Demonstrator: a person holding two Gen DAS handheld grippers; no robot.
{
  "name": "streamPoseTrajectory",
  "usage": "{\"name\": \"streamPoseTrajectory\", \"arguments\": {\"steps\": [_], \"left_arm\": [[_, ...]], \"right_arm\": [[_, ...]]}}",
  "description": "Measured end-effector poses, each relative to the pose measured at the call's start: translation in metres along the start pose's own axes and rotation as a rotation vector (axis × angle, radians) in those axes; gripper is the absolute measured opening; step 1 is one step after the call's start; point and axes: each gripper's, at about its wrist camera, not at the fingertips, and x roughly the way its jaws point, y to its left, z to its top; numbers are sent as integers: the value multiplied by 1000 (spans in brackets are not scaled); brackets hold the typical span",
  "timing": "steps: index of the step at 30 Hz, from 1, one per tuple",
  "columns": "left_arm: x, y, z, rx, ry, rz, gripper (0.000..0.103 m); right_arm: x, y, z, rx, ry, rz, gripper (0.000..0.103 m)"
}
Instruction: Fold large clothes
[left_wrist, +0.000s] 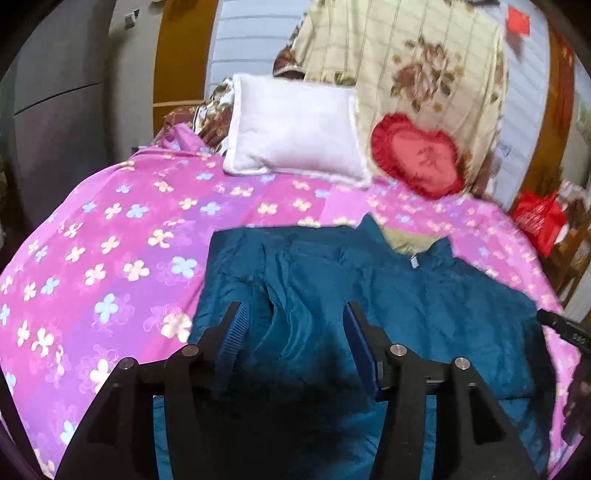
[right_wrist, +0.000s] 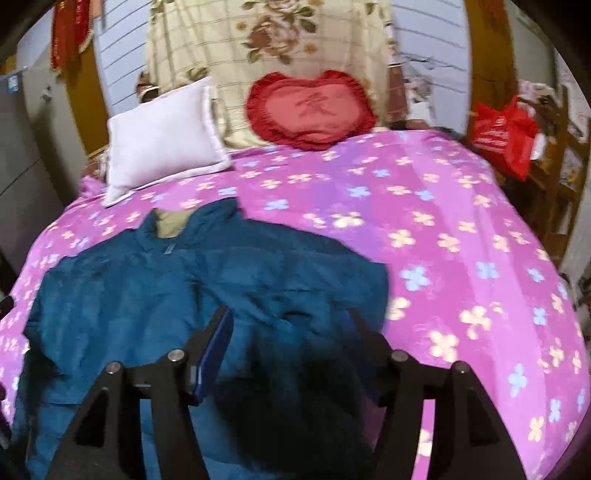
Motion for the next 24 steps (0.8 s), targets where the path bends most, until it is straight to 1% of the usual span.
{"name": "streamPoseTrajectory", "arguments": {"steps": [2,4,5,7,8,10,13,16,18,21,23,24], "left_arm": [[19,-1,-5,1,42,57,36],[48,3,-17,-6,155,117,36],[53,4,-20,-13,172,117,36],[54,10,-27,-33,135,82,37],[53,10,-29,-24,134,80,38],[53,7,-30,-2,134,94,38],[53,4,-33,10,136,108,38],[53,4,-34,11,134,111,38],[53,3,-33,14,133,113,38],[53,2,-33,17,134,118,38],[53,2,-34,17,132,119,38],[53,1,-34,19,132,119,38]], "right_arm": [[11,12,2,-32,7,4,64],[25,26,3,-79,-3,-16,64],[33,33,2,-114,-11,-39,64],[55,42,0,-191,-2,-117,65],[72,42,-3,-221,25,-152,67],[83,36,-5,-198,33,-158,67],[76,38,-2,-169,52,-157,67],[44,40,-5,-140,31,-71,67],[15,43,-16,-149,5,-33,68],[-5,38,-33,-163,-7,-29,68],[-1,29,-42,-138,21,-35,68],[13,22,-49,-124,72,-57,68]]}}
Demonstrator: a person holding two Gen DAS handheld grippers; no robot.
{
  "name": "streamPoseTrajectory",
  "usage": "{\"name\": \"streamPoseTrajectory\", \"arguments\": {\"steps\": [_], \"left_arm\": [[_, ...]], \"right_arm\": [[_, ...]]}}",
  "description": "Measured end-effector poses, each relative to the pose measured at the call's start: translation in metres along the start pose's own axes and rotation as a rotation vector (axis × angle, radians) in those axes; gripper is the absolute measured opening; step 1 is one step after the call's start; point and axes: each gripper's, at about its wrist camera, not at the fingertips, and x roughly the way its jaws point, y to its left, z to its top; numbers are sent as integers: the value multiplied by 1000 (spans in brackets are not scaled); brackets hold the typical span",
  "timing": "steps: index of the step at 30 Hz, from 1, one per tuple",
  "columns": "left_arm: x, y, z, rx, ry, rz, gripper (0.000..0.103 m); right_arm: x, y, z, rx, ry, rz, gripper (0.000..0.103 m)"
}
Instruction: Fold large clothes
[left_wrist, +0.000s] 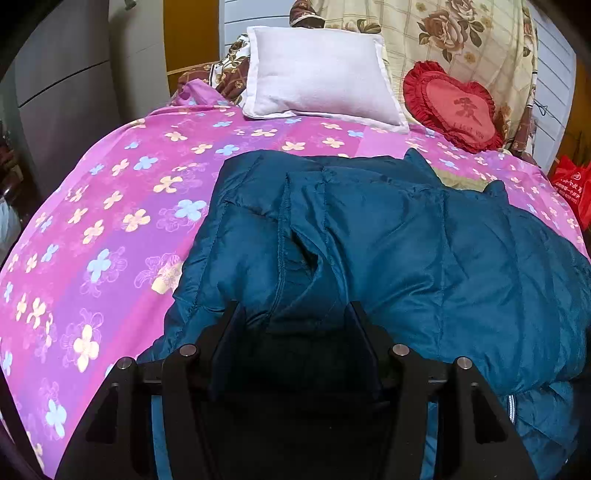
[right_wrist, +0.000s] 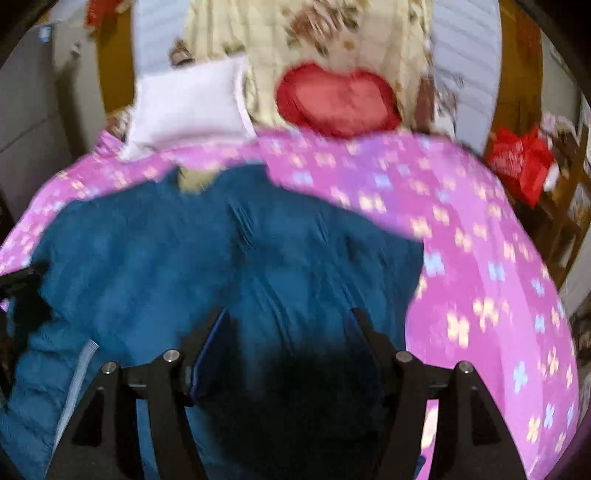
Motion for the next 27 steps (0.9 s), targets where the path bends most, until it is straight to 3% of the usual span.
{"name": "streamPoseTrajectory", "arguments": {"steps": [4,7,11,15,20,23,27], "left_arm": [[-1,-1,-2,9,-6,11,38],[-1,-1,-3,10,-12,14,38],[-1,-2,-5,14,-19,22,38],[-2,-5,-6,24,-19,34,39],[-15,1,-8,0,-10,26,39],[-28,3,-11,-1,-16,21,39],[-46,5,-17,27,-41,35,39]], "right_arm": [[22,-3,-12,-14,29,-13,68],[9,2,-10,-34,49,-27,68],[-11,-5,-17,-28,11,-29,68],[12,-13,-24,-8,74,-32,70],[3,-9,-21,3,67,-50,70],[-12,-10,-22,43,51,-26,79],[-30,-9,-26,97,27,29,82]]}}
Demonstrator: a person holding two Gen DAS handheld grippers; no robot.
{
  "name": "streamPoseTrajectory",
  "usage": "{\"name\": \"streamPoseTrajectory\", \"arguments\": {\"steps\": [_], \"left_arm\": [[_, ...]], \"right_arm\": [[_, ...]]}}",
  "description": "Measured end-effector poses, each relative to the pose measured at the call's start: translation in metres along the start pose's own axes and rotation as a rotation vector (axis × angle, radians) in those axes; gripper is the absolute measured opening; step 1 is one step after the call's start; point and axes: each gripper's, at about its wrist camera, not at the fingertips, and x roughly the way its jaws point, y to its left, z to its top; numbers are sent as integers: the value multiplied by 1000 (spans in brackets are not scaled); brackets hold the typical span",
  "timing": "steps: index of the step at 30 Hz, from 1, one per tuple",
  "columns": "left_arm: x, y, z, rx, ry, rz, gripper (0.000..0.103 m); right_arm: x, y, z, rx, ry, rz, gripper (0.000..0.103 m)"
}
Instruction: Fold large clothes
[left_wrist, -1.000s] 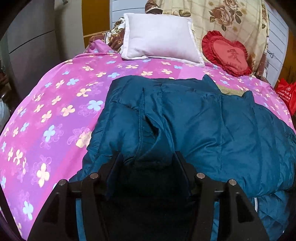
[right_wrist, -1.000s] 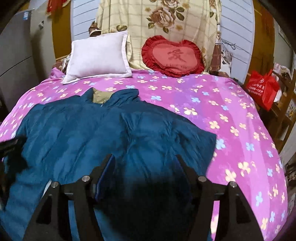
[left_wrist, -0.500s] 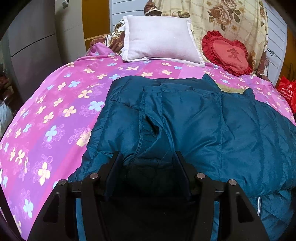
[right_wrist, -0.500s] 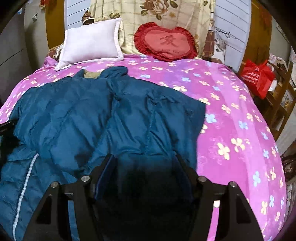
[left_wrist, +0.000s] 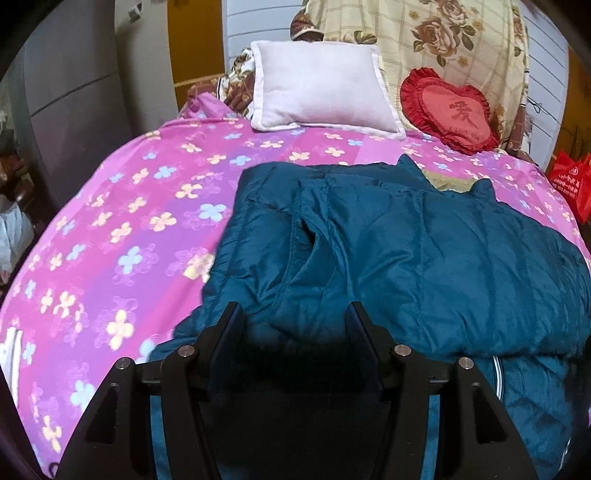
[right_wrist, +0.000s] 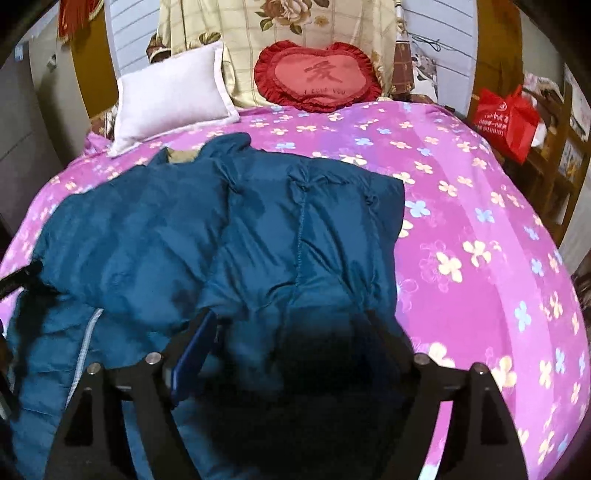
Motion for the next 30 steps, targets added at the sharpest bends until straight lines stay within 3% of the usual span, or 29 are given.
{"name": "streamPoseTrajectory", "arguments": {"steps": [19,30], "left_arm": [[-78,24,-53,73,-69,25,39],[-101,40,-83,79,-63,36,39]], "right_arm": [[-45,25,-40,-41,24,36,82],[-69,24,-76,-35,42,56,82]]}}
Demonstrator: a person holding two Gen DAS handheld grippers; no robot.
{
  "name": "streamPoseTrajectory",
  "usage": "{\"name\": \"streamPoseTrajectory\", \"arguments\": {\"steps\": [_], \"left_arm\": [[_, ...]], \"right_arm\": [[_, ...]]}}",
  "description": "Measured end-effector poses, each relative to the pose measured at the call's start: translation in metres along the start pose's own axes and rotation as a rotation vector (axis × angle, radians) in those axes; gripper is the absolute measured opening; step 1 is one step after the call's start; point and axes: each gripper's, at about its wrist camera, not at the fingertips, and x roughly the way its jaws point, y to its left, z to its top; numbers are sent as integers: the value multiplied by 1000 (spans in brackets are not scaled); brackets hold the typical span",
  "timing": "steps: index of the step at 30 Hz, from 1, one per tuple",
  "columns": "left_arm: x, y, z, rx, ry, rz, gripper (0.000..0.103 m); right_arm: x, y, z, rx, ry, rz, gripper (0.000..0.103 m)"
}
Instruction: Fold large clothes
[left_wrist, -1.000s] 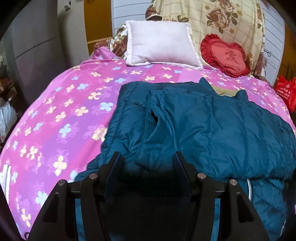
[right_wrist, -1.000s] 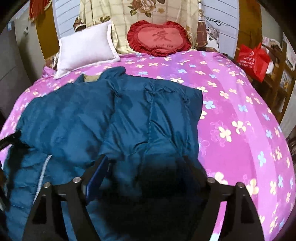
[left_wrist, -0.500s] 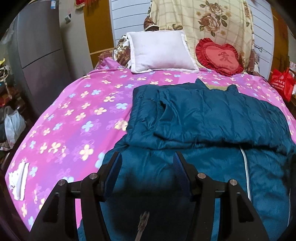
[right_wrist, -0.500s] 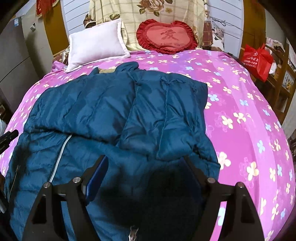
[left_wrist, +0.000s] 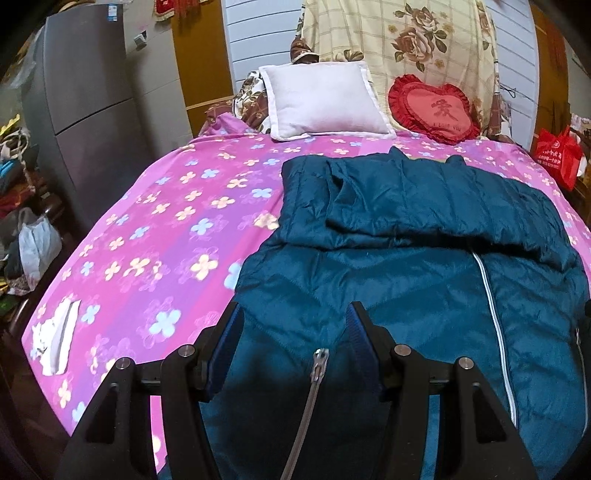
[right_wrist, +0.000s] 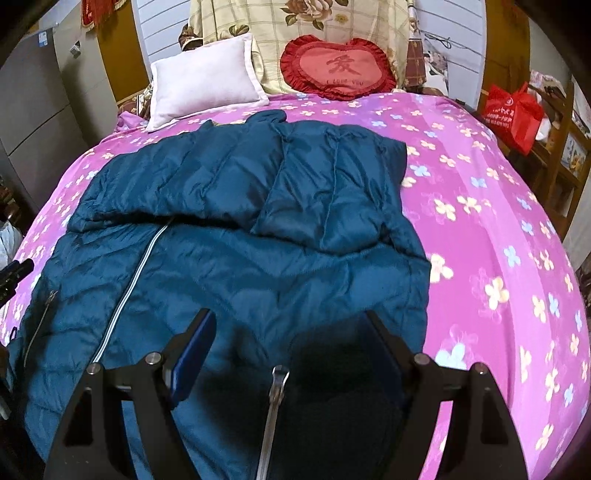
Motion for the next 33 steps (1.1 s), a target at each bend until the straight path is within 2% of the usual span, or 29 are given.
{"name": "streamPoseTrajectory", "arguments": {"steps": [15,33], "left_arm": [[-26,7,-34,9,17,-15,39],[-55,15,-57,-9,14,-20,39]], "right_arm": [[-23,8,-52,-20,42,22,83],[-43,7,-82,-5,47,38,85]]}}
